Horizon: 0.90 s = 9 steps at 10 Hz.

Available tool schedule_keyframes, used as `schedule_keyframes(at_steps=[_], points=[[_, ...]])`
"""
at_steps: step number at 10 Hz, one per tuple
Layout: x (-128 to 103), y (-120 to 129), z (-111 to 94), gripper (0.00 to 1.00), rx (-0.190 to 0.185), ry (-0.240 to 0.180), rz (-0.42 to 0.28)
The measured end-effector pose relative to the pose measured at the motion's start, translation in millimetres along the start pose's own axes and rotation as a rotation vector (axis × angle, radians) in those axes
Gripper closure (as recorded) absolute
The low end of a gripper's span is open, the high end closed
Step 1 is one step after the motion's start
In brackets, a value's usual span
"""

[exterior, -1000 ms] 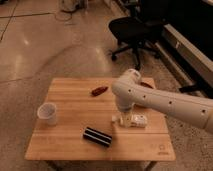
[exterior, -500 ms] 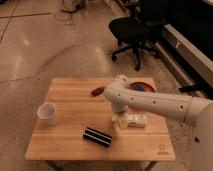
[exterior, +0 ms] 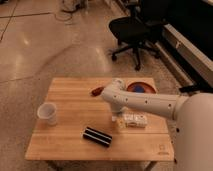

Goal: Stand the bottle upright

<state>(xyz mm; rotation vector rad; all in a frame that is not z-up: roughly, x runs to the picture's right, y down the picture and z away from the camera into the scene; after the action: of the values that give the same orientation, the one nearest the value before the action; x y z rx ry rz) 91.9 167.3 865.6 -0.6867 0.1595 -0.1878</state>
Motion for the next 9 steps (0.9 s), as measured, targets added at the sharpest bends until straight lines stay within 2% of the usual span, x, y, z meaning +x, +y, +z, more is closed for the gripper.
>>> schedule_keyframes(at_steps=[1, 3, 5, 6, 7, 9], points=[[2.8, -2.0, 3.1, 0.22, 0.001, 0.013, 0.018], [15.0, -3.2, 12.5, 0.42, -0.008, 0.036, 0.077], [18.9, -2.7, 15.2, 0.60, -0.009, 0.044, 0.097], [21.3, -2.0, 13.5, 0.75, -0.006, 0.041, 0.105], [22.6, -2.4, 8.9, 0.83, -0.001, 0.030, 0.112], [26.8, -4.5, -11.9, 0.99, 0.028, -0.026, 0.129]])
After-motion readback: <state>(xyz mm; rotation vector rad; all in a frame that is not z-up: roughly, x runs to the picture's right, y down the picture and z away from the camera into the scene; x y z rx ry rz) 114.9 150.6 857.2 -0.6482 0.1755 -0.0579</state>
